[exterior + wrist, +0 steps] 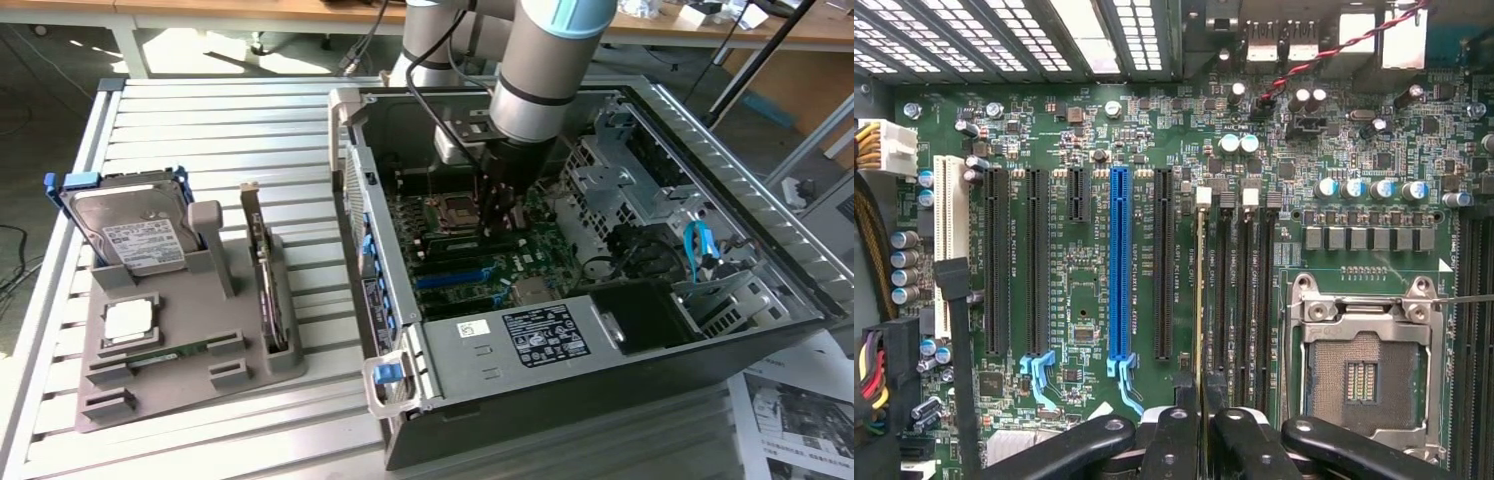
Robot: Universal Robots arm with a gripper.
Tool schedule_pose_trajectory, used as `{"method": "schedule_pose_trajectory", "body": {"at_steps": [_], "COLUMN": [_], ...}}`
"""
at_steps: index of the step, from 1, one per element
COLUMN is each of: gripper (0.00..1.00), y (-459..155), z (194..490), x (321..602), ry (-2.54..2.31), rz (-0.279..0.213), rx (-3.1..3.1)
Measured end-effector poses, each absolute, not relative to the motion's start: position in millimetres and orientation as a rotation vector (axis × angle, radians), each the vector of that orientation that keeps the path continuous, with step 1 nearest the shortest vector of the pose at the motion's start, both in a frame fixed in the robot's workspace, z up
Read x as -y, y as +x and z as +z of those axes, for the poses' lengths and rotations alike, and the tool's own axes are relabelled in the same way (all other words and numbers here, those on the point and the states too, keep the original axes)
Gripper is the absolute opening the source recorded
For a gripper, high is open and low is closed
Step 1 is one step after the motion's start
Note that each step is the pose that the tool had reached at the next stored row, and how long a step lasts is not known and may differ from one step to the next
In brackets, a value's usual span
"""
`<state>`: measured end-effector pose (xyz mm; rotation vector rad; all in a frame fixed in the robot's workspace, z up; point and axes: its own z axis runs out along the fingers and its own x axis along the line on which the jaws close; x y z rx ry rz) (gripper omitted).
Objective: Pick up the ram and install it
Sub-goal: 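Insert the ram into the slot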
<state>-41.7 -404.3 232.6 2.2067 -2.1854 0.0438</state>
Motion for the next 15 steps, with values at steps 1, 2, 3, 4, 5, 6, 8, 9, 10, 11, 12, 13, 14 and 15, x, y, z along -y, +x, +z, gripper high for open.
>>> {"method": "schedule_pose_trajectory", "body": {"at_steps": [1, 2, 3, 4, 5, 6, 8, 9, 10, 11, 12, 13, 14, 15], "gripper": [0.13, 0.13, 0.13, 0.13, 0.13, 0.13, 0.13, 0.13, 0.13, 0.13, 0.13, 0.13, 0.13, 0.13], "y": [-41.6, -41.6, -41.6, -41.6, -41.6, -41.6, -41.5, -41.5, -41.5, -41.5, -41.4, -41.3, -41.3, -41.3], "z": [232.6, 232.5, 232.4, 232.2, 231.9, 231.8, 231.7, 231.6, 231.5, 231.3, 230.3, 229.9, 229.8, 229.8], "x": [404.3, 404.3, 404.3, 404.3, 404.3, 404.3, 404.3, 404.3, 404.3, 404.3, 404.3, 404.3, 404.3, 404.3], "ry": [2.207, 2.207, 2.206, 2.205, 2.201, 2.199, 2.198, 2.198, 2.198, 2.198, 2.198, 2.198, 2.198, 2.198], "rz": [0.044, 0.044, 0.044, 0.044, 0.044, 0.044, 0.044, 0.044, 0.044, 0.043, 0.043, 0.043, 0.044, 0.044], "rx": [2.185, 2.185, 2.186, 2.188, 2.191, 2.193, 2.194, 2.193, 2.194, 2.194, 2.194, 2.194, 2.194, 2.194]}}
